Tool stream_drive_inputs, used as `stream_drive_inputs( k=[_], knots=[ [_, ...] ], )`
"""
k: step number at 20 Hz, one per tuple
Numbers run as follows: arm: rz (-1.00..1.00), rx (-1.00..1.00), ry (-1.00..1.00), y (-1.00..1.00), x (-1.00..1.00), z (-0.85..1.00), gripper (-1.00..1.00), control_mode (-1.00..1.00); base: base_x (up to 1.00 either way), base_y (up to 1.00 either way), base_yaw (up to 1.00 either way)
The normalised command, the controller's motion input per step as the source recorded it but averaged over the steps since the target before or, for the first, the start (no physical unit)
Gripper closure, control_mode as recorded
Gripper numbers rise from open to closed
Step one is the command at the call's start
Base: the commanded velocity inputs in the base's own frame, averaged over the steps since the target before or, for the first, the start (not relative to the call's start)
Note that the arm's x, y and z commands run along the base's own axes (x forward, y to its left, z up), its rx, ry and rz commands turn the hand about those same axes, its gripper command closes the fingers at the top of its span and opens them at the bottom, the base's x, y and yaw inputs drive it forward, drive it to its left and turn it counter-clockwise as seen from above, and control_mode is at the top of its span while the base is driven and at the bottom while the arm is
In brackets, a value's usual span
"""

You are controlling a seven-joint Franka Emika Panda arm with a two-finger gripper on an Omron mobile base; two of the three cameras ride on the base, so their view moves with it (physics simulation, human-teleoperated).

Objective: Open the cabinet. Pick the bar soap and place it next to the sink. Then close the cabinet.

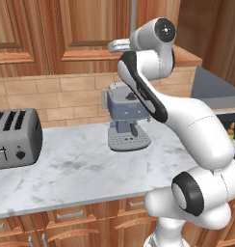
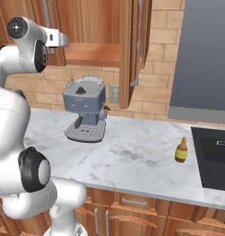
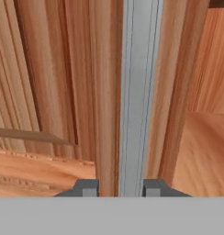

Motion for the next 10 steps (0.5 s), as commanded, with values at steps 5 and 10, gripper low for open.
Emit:
stream_drive_inputs(
  k=[5, 10],
  knots=[
    [0.00, 0.00, 0.00, 0.61, -1.00, 0.01, 1.00, -1.00, 0.00, 0.00, 0.00],
    [0.00, 0.00, 0.00, 0.62, -1.00, 0.05, 1.00, -1.00, 0.00, 0.00, 0.00]
  ],
)
